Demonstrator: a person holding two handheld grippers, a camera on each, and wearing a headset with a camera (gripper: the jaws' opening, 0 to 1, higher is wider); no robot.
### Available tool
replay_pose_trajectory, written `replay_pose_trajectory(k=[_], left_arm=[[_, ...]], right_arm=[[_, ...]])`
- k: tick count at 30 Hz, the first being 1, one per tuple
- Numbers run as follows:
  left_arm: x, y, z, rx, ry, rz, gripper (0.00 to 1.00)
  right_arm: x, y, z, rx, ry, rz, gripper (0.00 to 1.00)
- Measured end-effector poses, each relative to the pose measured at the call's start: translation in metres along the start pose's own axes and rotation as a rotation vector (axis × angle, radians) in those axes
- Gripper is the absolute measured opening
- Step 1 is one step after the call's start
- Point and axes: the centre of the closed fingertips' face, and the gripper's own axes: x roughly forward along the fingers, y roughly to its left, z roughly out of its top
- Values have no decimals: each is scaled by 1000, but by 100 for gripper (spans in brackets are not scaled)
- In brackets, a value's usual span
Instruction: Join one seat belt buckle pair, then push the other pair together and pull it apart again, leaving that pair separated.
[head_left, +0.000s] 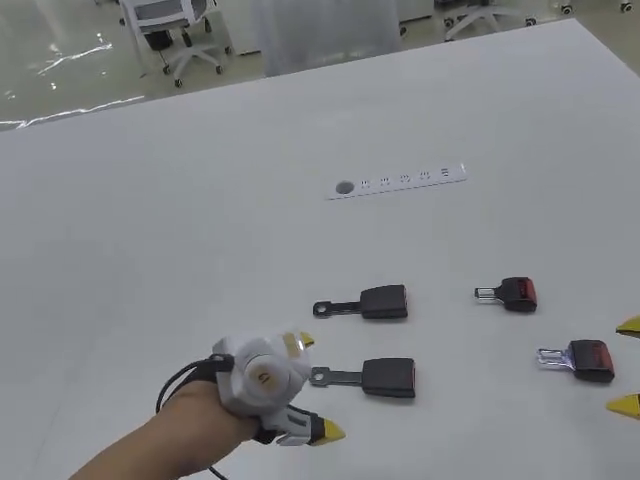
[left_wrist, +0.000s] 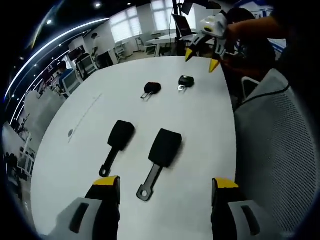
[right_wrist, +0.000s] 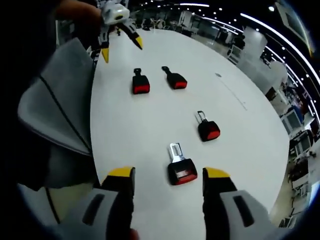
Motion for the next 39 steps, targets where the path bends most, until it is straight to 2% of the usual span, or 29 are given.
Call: replay_pose_trajectory(k=[5, 9, 16, 21, 28, 34, 39], left_arm=[[16, 0, 6, 10, 11, -30, 75], [30, -3, 7, 64, 37, -63, 73], [55, 5, 13, 139, 66, -88, 60], [64, 3, 20, 188, 57, -115, 52], [78, 2, 18, 222, 100, -142, 48], [87, 3, 14, 215, 123, -159, 47], [91, 4, 5, 225, 148, -169, 38]], right_arm=[[8, -5, -4, -31, 18, 19, 54], [16, -10, -9, -47, 35, 35, 53], [32, -18, -20, -49, 61, 68, 49], [41, -20, -21, -43, 68, 95, 47], [53, -24, -28, -45, 95, 126, 44], [60, -24, -34, -63, 122, 160, 41], [64, -23, -39, -69, 141, 189, 38]])
